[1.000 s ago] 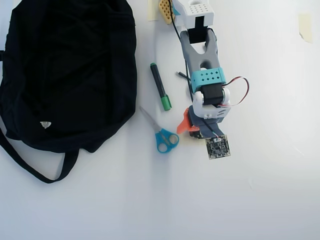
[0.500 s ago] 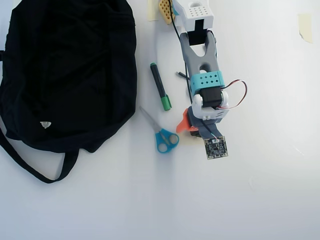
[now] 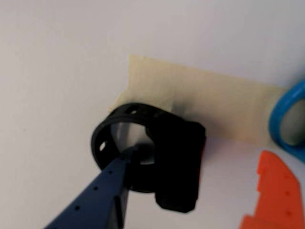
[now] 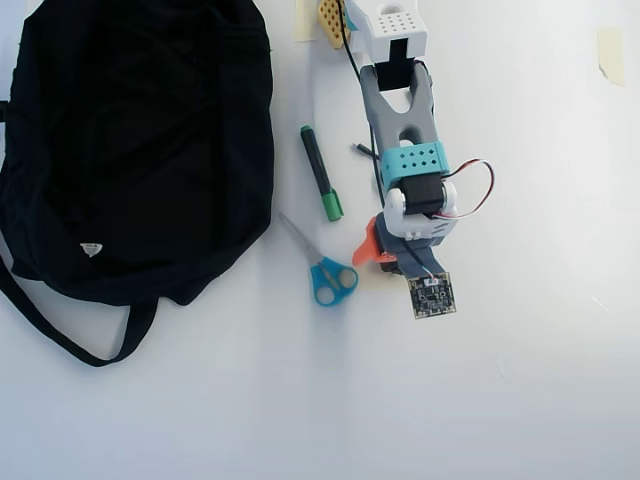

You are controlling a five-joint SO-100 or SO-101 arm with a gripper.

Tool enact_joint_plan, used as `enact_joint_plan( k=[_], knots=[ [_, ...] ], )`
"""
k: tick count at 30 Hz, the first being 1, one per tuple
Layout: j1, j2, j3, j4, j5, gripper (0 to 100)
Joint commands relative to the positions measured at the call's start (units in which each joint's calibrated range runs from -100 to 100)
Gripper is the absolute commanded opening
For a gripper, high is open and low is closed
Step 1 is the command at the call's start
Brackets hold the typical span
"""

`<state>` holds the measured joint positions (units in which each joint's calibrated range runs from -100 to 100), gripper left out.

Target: Put the bike light into the black bag

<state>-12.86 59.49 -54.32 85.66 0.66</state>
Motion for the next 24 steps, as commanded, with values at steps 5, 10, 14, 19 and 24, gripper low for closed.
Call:
enact_joint_plan(
  k=[5, 10, 14, 19, 24],
  knots=[
    [-0.5, -0.9, -1.4, -0.6, 0.4, 32],
    [-0.5, -0.9, -1.4, -0.6, 0.4, 32],
    [-0.5, -0.9, -1.3, -0.5, 0.4, 32],
    [-0.5, -0.9, -1.3, -0.3, 0.4, 31],
    [-0.5, -0.9, -1.3, -0.3, 0.4, 23]
  ],
)
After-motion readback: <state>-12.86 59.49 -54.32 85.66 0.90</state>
